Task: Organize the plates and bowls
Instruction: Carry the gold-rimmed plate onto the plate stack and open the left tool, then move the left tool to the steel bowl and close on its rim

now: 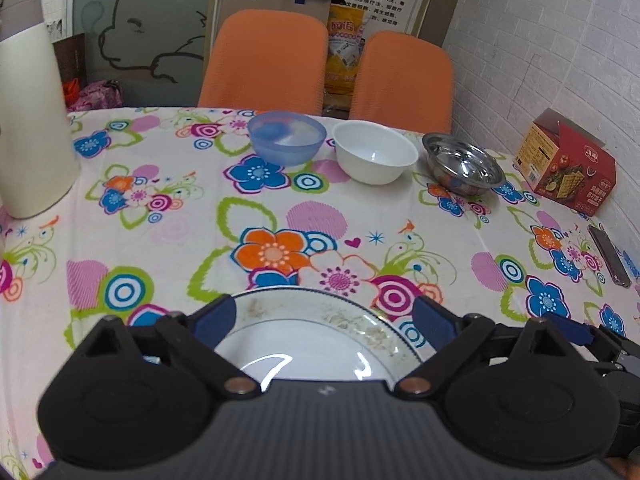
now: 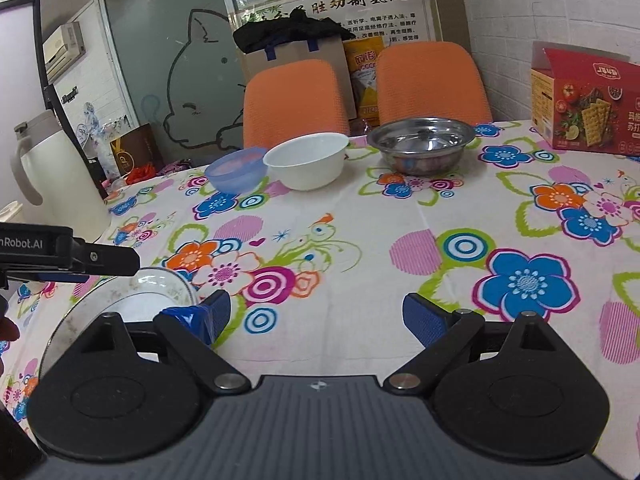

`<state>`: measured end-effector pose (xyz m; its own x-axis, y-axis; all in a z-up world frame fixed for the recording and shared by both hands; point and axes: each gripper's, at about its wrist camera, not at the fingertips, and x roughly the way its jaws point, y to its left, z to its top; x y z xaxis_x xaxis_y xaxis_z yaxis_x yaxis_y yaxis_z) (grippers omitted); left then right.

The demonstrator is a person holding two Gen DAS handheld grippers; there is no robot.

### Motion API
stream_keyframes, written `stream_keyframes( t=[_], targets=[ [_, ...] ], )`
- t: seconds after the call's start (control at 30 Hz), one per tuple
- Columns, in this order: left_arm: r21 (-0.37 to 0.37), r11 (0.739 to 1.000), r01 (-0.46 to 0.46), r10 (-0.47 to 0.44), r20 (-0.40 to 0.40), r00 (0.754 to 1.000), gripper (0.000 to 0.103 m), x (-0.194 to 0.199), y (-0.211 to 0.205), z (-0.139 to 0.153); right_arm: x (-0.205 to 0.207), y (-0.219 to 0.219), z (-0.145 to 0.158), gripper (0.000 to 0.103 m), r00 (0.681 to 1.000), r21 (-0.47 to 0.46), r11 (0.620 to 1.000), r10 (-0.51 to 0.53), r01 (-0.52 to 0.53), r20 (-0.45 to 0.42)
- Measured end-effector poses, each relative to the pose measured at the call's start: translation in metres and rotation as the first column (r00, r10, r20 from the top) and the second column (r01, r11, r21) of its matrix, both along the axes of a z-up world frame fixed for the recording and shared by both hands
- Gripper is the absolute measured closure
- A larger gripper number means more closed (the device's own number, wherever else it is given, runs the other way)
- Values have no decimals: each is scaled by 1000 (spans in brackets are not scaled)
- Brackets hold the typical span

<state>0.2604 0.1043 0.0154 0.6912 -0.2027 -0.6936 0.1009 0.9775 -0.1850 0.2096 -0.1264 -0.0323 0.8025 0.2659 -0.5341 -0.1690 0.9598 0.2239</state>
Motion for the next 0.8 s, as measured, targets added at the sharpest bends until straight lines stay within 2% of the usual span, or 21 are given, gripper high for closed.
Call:
stream_keyframes(
  t=[0.17, 0.37, 0.57, 0.7, 0.8],
  targets=[
    [17, 998, 56, -55, -30, 998, 9, 23, -30, 3, 14, -33, 1, 23, 1000, -33, 999, -25, 24, -10],
    [43, 993, 113, -113, -20, 993, 9, 60, -65, 11, 37, -72, 10, 23, 998, -76, 995, -63, 65, 24],
    [68, 982, 177, -178, 8, 984, 9, 120, -105, 25, 79, -100, 20, 22, 997, -92, 993, -67, 71, 42],
    [53, 974, 220, -222, 21, 975, 9, 173, -130, 30, 115, -111, 22, 23, 997, -101, 992, -66, 70, 41],
    [22, 971, 238, -238, -2, 971, 9, 217, -143, 26, 142, -119, 19, 22, 998, -70, 995, -65, 66, 9]
  ],
)
